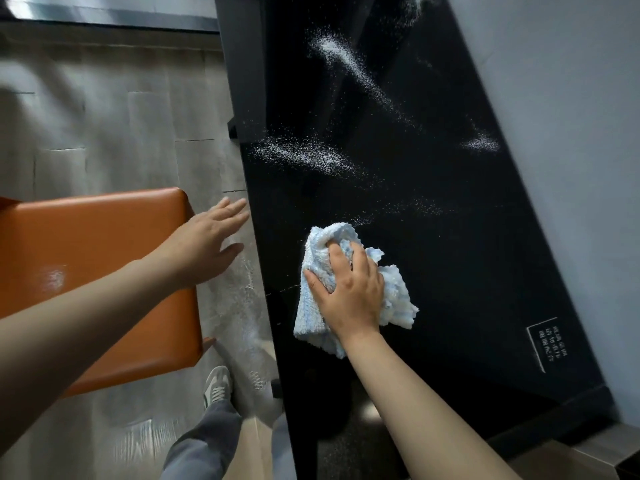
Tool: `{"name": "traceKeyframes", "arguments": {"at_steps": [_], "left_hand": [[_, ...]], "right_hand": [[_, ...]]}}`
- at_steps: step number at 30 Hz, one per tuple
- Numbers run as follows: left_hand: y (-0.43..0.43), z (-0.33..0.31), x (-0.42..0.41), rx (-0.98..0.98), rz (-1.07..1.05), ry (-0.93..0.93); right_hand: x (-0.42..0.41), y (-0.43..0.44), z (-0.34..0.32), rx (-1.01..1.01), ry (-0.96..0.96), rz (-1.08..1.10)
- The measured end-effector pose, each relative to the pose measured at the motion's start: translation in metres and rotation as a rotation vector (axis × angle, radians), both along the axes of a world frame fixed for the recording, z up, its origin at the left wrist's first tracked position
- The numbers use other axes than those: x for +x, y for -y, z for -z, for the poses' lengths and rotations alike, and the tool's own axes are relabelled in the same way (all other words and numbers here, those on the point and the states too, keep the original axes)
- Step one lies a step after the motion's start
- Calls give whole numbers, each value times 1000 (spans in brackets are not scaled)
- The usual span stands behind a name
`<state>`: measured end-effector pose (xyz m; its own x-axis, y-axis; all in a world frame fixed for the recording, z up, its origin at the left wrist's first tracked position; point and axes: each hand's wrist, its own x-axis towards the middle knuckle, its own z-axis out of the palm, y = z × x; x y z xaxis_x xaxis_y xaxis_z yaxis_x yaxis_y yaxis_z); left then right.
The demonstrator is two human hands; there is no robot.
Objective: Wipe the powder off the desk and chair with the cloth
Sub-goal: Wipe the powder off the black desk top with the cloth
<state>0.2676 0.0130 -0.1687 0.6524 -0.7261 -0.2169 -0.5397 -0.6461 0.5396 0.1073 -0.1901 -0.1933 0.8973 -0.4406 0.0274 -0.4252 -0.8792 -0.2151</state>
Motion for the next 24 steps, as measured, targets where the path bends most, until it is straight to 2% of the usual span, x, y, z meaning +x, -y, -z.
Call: {"name": "traceKeyframes", "arguments": {"at_steps": [8, 16, 24], "left_hand": [[-44, 12, -9, 79, -87, -108], [-65, 8, -5, 98, -117, -108], [-88, -6, 2, 120, -134, -94]], "right_hand": [[7, -42, -3, 14, 8, -13], [13, -78, -8, 40, -23, -73], [16, -99, -20, 219, -3, -104]]}}
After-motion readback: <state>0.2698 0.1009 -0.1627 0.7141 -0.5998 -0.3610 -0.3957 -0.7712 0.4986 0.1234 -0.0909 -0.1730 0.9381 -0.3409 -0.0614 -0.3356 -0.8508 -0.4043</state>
